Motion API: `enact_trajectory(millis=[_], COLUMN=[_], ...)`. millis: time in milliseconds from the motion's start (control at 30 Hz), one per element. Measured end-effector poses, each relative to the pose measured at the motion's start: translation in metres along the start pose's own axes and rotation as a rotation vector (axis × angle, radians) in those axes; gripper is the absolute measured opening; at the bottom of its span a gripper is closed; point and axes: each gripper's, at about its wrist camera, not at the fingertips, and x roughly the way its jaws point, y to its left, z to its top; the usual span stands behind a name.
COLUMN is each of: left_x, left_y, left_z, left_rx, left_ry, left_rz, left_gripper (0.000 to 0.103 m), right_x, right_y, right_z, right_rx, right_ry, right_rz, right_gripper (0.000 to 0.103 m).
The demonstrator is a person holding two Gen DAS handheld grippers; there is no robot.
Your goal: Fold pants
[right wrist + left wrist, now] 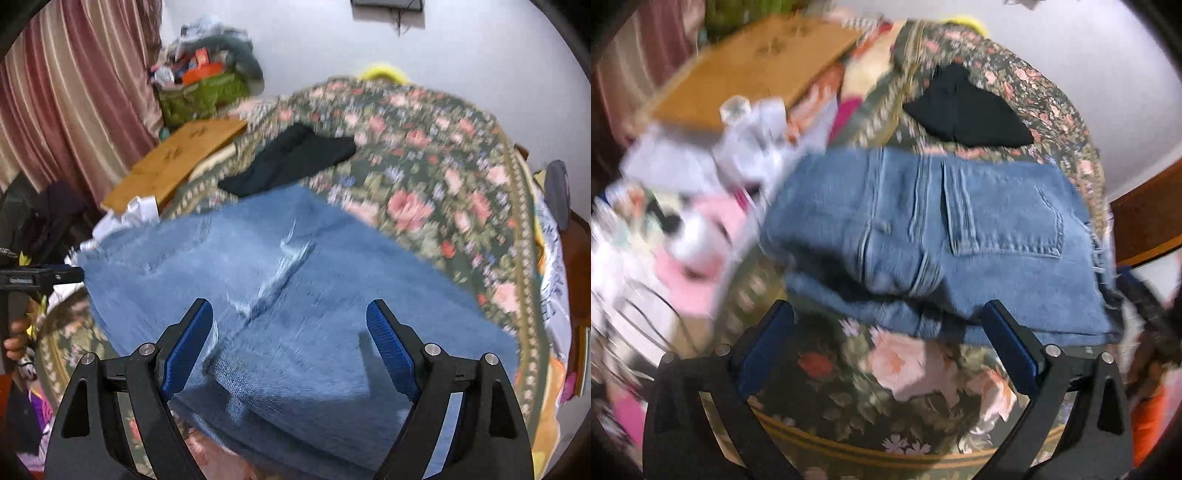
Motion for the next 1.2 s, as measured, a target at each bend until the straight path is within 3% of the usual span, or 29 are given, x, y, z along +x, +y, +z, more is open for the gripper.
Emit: enact_trajectory(millis=[100,267,333,500,667,867,900,967,1067,1200], left_x=[0.011,-0.006,-0.005,0.027,0.031,0.065,0.066,0.067,0.067,0.041], left_y=[0.011,0.002,0.003,0.023,0.022,0.038,0.039,0.041,0.048,0.03], left_z=[-0.004,-0.003,0.002,0.009,0.005,0.029,0.033,0.038,0.042,0.049], left_rx=[-0.075,-0.073,-0.107,-0.312,-0.319,-0.426,-0.436,-0.43,-0.436,-0.319], left_ry=[0.049,0.002,0.016,0.142,0.139,0.173,0.165,0.146,0.124,0.008], left_rz=[-0.071,-0.184,-0.208,-0.245,-0.238,-0.237,-0.232,-0.185,-0.222,-0.14], left_gripper=[0.103,0.103,0.103,0.103,0.103,0.102,0.099,0.066,0.044,0.032], right_x=[0.015,0.011,0.011,0.011,0.009,0.009,0.009,0.008,0.007,0.001], right_y=[0.003,0.009,0.009,0.008,0.004,0.001,0.001,0.0,-0.002,-0.007], right_z=[-0.009,-0.012,-0.012,-0.013,-0.014,-0.015,-0.015,-0.015,-0.016,-0.016], right_rx=[-0.004,-0.038,-0.033,-0.022,0.001,0.021,0.023,0.029,0.039,0.066], right_ry=[0.071,0.058,0.057,0.048,0.034,0.026,0.025,0.022,0.016,0.003], right_rz=[0.011,0.01,0.017,0.035,0.066,0.096,0.099,0.105,0.122,0.125], right_gripper=[0.082,0.083,0.083,0.084,0.085,0.086,0.086,0.086,0.086,0.081])
